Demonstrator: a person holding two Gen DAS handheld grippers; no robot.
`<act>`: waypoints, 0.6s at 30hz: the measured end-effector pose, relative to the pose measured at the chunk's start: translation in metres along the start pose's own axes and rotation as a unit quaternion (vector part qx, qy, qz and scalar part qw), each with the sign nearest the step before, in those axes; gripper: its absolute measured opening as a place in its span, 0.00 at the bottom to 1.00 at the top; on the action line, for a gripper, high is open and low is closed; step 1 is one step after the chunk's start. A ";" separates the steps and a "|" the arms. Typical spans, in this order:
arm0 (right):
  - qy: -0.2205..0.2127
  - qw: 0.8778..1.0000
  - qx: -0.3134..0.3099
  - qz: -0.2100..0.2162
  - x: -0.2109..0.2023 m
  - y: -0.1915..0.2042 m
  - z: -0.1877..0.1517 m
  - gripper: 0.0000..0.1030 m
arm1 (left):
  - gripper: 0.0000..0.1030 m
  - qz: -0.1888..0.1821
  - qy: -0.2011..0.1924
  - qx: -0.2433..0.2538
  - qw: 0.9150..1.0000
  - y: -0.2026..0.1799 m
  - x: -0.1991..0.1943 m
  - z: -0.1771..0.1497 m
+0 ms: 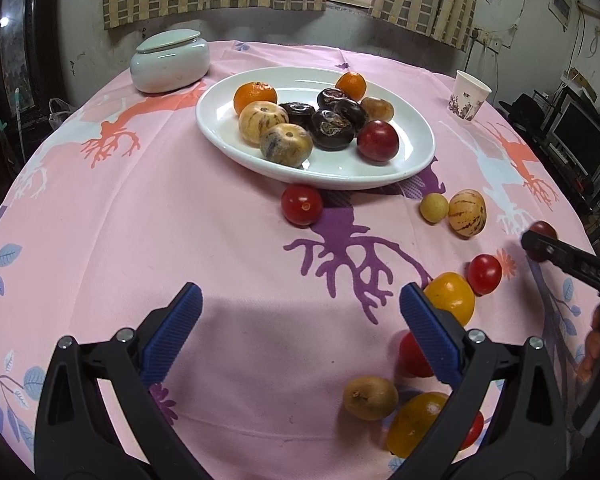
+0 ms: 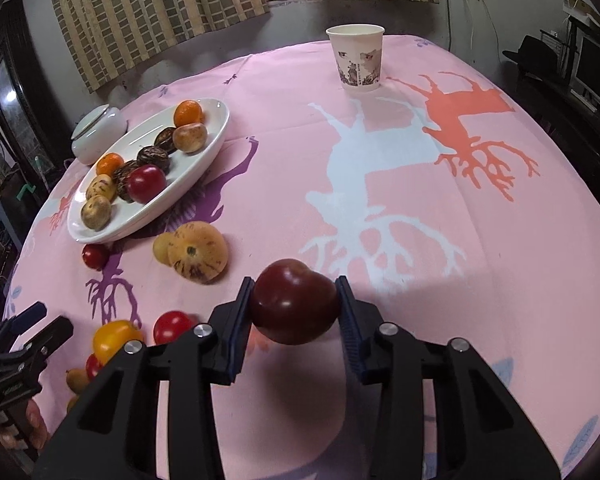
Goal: Organize fruits
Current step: 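Close the right tool around the dark red apple and lift it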
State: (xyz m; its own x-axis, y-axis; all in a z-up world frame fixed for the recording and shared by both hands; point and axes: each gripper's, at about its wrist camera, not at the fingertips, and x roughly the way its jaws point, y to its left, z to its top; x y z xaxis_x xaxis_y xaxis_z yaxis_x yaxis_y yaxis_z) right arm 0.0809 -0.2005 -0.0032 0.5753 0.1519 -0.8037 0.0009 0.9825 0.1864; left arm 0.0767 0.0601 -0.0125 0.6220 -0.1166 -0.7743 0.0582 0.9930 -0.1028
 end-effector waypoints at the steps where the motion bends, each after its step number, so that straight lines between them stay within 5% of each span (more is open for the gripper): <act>1: -0.001 1.000 -0.002 0.005 -0.005 0.000 -0.005 0.39 | 0.98 0.001 0.000 0.001 1.000 0.000 0.000 0.000; 13: -0.012 0.999 0.005 0.042 -0.018 -0.010 -0.032 0.39 | 0.98 -0.011 -0.010 0.015 1.000 -0.008 0.003 -0.002; 18: -0.011 0.998 -0.002 0.054 -0.021 -0.010 -0.032 0.39 | 0.98 0.040 -0.016 0.041 0.998 -0.020 -0.003 0.001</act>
State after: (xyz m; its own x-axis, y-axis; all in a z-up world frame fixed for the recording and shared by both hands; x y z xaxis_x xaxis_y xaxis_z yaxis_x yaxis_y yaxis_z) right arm 0.0428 -0.2103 -0.0063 0.5895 0.2549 -0.7665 -0.0659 0.9609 0.2688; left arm 0.0743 0.0406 -0.0077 0.6520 -0.0379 -0.7573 0.0703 0.9975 0.0106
